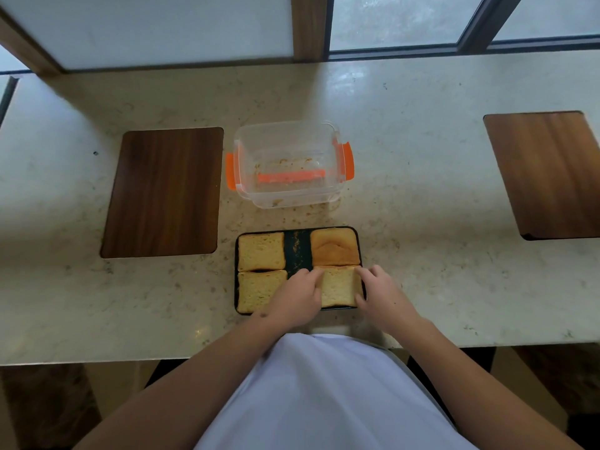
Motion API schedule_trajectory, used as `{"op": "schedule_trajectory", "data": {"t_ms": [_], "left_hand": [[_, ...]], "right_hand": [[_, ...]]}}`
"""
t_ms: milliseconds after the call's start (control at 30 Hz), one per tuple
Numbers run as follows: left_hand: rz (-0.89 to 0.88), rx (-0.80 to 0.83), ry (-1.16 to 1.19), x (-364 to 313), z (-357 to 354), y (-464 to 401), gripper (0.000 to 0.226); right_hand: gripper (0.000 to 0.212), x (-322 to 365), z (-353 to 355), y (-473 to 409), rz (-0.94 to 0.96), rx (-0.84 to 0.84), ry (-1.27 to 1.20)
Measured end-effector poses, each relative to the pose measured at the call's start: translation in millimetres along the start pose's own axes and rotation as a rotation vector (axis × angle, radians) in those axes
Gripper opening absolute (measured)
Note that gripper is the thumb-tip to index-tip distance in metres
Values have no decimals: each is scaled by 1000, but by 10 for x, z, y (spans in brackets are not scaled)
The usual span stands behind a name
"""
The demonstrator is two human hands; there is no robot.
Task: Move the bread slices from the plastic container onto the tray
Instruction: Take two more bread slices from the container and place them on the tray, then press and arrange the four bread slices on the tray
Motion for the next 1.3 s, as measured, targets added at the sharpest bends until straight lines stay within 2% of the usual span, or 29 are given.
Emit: {"op": "schedule_trajectory", "data": {"t_ms": [133, 333, 433, 533, 600, 700, 800, 967, 1133, 1300], "left_hand": [[5, 17, -65, -15, -73, -5, 43], [54, 45, -106, 40, -105, -49, 35], [67, 39, -144, 72, -100, -67, 41], [36, 28, -73, 130, -42, -22, 46], [33, -16, 61, 263, 79, 72, 47], [133, -111, 339, 696, 259, 249, 36], [264, -278, 514, 1175, 436, 490, 29], [296, -502, 585, 1478, 704, 722, 30], [273, -485, 550, 1470, 817, 563, 36], [275, -435, 534, 1500, 818, 413, 33]], "right_hand": [[54, 33, -10, 3, 9, 12, 47], [43, 69, -21, -33, -9, 46, 100], [37, 83, -14, -59, -20, 69, 119], [33, 100, 40, -50, -33, 66, 125], [34, 164, 119, -51, -24, 31, 60], [35, 347, 195, -119, 19, 22, -186], [32, 595, 84, -251, 36, 131, -399], [35, 945, -255, -492, -39, 311, -662], [57, 1086, -374, -698, -124, 299, -696], [58, 1166, -396, -796, -160, 259, -661]]}}
Point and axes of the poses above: each hand's wrist, its own y-axis away from the middle knuckle, its own z-axis out of the back of the hand, x = y × z, the point moved 10 cm from there along -y, towards the middle knuckle, and after that the axes turned 13 degrees about x, right-handed, at the moved point
